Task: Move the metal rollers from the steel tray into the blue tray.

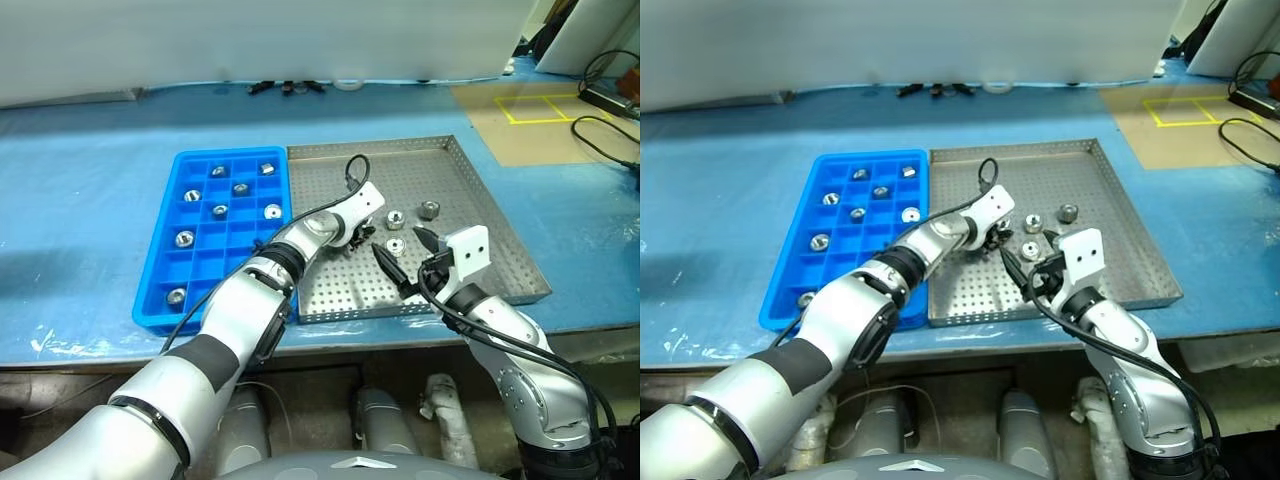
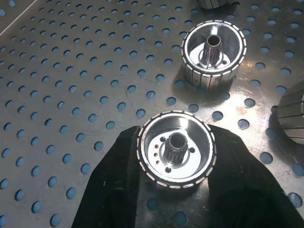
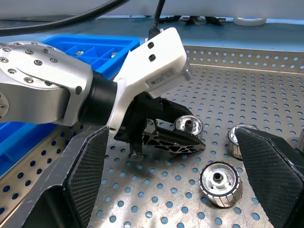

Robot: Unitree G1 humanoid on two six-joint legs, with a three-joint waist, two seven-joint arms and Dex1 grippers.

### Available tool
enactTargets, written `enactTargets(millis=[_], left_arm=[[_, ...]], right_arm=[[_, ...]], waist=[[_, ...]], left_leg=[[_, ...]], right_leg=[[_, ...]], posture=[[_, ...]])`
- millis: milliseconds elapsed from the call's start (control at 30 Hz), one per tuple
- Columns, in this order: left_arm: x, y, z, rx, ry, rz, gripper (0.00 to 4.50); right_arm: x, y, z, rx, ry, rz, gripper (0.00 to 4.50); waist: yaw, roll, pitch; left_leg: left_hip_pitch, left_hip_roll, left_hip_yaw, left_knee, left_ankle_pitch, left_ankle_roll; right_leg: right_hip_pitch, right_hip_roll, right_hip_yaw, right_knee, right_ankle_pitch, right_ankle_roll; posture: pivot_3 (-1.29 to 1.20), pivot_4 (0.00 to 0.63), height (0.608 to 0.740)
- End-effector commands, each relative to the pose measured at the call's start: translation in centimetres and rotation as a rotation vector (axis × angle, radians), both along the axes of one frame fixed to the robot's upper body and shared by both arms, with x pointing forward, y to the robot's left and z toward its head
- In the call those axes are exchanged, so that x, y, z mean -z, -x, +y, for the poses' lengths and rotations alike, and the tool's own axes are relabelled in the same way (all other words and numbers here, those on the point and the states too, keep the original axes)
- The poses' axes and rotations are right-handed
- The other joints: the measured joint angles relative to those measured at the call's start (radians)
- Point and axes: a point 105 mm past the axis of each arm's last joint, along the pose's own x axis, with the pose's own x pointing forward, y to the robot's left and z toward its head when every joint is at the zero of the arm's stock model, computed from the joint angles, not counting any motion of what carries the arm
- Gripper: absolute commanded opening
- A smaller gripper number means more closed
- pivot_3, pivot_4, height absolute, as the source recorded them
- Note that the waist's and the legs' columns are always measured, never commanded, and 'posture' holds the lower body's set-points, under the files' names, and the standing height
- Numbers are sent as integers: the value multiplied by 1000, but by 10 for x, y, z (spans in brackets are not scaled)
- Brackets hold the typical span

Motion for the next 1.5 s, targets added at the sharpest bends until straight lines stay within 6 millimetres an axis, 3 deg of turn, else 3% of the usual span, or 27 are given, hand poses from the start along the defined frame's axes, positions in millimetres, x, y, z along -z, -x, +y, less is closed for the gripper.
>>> enactTargets(millis=[33, 200, 400, 667, 800, 933, 1067, 1167, 1500], left_arm=[[-27, -6, 2, 41, 97, -13, 1702], [-81, -16, 17, 116, 242, -67, 1702], [-124, -9, 51, 275, 356, -102, 1702], [-147, 5, 123, 211, 368, -189, 1702], [-153, 13, 143, 131, 358, -226, 1702], [-145, 32, 170, 66, 340, -219, 1702], [-114, 58, 200, 44, 293, -145, 1702], [-89, 61, 224, -46, 255, -89, 1702], [-43, 67, 234, -97, 189, 25, 1702]], right_arm=[[-10, 3, 2, -19, -7, -38, 4500], [-10, 2, 3, -26, -15, -40, 4500], [-14, -4, 9, -78, -15, -54, 4500], [-25, -20, 25, -212, 3, -83, 4500], [-29, -27, 32, -270, 8, -88, 4500], [-32, -32, 49, -356, 1, -92, 4500], [-27, -35, 58, -403, -1, -74, 4500], [-27, -36, 60, -420, 3, -73, 4500], [-27, -37, 57, -415, 12, -72, 4500]], waist=[[0, 0, 0], [3, 0, 0], [7, 1, 0], [13, 2, 1], [39, 2, 1], [62, 3, 1], [69, 3, 1], [79, 3, 1], [90, 3, 1]], left_leg=[[-1, 0, 0, -1, 0, 0], [-11, 1, 0, -2, -1, 2], [-12, 1, 0, -2, -3, 3], [-10, 5, 2, 0, -2, 2], [-10, 7, 1, -1, -1, 0], [-10, 6, 1, -1, -1, 0], [-10, 7, 1, -1, 0, -2], [-10, 7, 0, -1, 1, -4], [1, 6, 0, -2, 4, -9]], right_leg=[[0, 0, 0, -1, 0, 0], [-6, 0, 0, -7, 2, -1], [-6, 0, 0, -7, 2, -1], [-6, 0, -1, -5, 3, -2], [-6, 1, -1, -4, 3, -3], [-5, 1, -1, -4, 3, -3], [-5, 1, -2, -3, 3, -3], [-6, 1, -2, -1, 3, -3], [-5, 2, 0, 11, 1, -2]], posture=[[-479, 150, 740], [-453, 150, 740], [-385, 150, 740], [-252, 150, 740], [-171, 150, 740], [-112, 150, 740], [-80, 150, 740], [-71, 150, 740], [-88, 150, 740]])
